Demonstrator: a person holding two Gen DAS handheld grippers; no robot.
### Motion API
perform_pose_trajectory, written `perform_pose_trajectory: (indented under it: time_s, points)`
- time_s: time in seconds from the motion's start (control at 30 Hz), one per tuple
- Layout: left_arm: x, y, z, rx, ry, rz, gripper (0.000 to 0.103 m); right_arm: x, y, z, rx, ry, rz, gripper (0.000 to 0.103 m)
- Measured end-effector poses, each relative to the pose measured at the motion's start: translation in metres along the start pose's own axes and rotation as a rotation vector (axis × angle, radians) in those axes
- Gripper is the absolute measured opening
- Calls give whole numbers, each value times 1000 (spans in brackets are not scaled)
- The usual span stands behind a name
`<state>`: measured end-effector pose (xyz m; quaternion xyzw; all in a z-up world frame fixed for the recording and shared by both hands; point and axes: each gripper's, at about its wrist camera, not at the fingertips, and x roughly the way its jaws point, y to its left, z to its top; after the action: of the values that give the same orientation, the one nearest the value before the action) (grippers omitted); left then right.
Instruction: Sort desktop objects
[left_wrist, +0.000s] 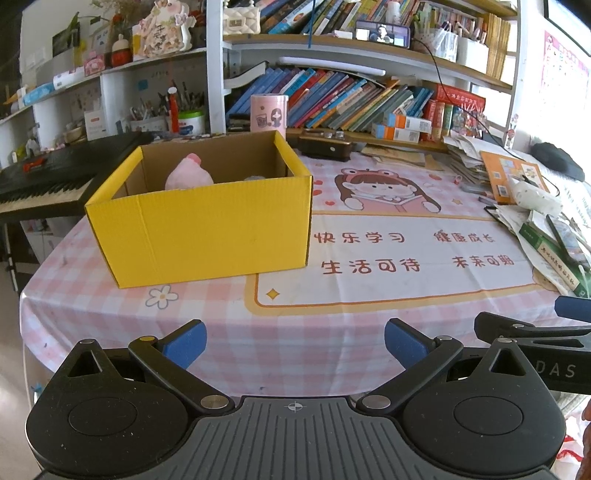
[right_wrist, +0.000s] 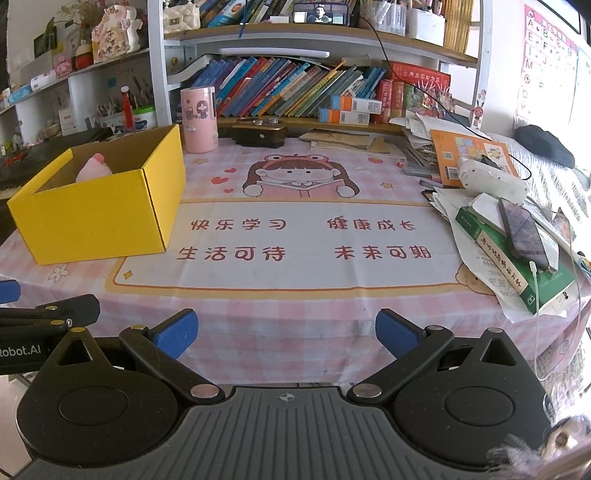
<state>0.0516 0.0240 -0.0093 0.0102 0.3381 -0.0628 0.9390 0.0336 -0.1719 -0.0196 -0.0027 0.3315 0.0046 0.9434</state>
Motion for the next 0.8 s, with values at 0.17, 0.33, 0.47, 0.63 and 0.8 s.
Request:
perform_pose_trajectory:
  time_s: [0.17, 0.33, 0.47, 0.63, 0.8]
  points:
    - [2, 2, 1, -1, 5, -3, 103, 1, 0, 1, -1, 1, 1, 103]
    - [3, 2, 1, -1, 9, -1, 103, 2, 1, 2, 0, 6, 1, 103]
    - [3, 2, 1, -2, 9, -2, 103, 2, 1, 2, 0, 7, 2, 103]
    - [3, 2, 1, -3, 8, -3, 103, 3, 1, 2, 0, 8, 1, 103]
    - [5, 4, 0, -13, 11, -25, 103, 5, 2, 2, 2, 12, 0, 103]
